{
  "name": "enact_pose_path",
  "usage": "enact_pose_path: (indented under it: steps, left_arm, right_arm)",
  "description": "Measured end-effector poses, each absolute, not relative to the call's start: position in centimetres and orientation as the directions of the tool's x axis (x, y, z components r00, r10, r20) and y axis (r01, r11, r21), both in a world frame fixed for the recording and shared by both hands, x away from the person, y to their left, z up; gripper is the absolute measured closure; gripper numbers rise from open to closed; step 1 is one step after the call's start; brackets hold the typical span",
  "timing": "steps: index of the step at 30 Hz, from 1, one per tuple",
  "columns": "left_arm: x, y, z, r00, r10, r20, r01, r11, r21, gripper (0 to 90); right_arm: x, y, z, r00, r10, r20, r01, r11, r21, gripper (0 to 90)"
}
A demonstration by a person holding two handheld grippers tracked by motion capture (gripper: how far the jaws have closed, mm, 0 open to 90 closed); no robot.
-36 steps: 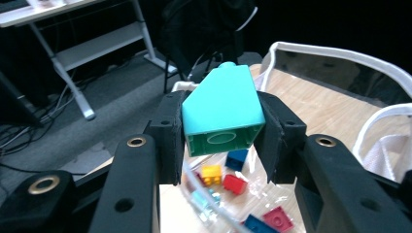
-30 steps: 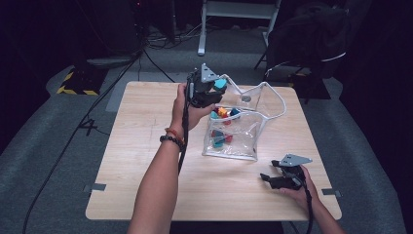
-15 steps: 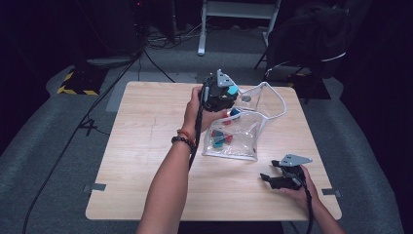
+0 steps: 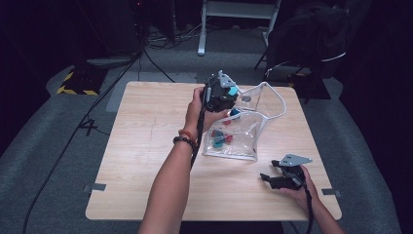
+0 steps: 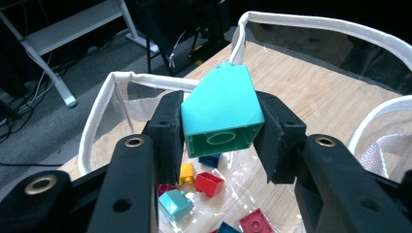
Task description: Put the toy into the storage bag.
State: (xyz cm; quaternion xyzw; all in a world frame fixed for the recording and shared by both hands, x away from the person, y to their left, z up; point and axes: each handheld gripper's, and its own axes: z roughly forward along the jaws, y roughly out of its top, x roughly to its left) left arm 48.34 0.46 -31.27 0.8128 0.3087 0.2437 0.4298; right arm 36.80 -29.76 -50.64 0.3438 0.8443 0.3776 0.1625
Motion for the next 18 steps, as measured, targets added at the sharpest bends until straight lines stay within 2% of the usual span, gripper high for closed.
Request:
enact_pose_path:
  steps: [18]
  left_arm:
    - [48.3,1.6,-31.0,0.663,0.738,0.125,0.306,-0.419,0.855,47.8]
  right_arm:
    - [36.8,-29.8,-50.6,-0.711,0.703,-0.014,0.457,0.478,0.75,24.0]
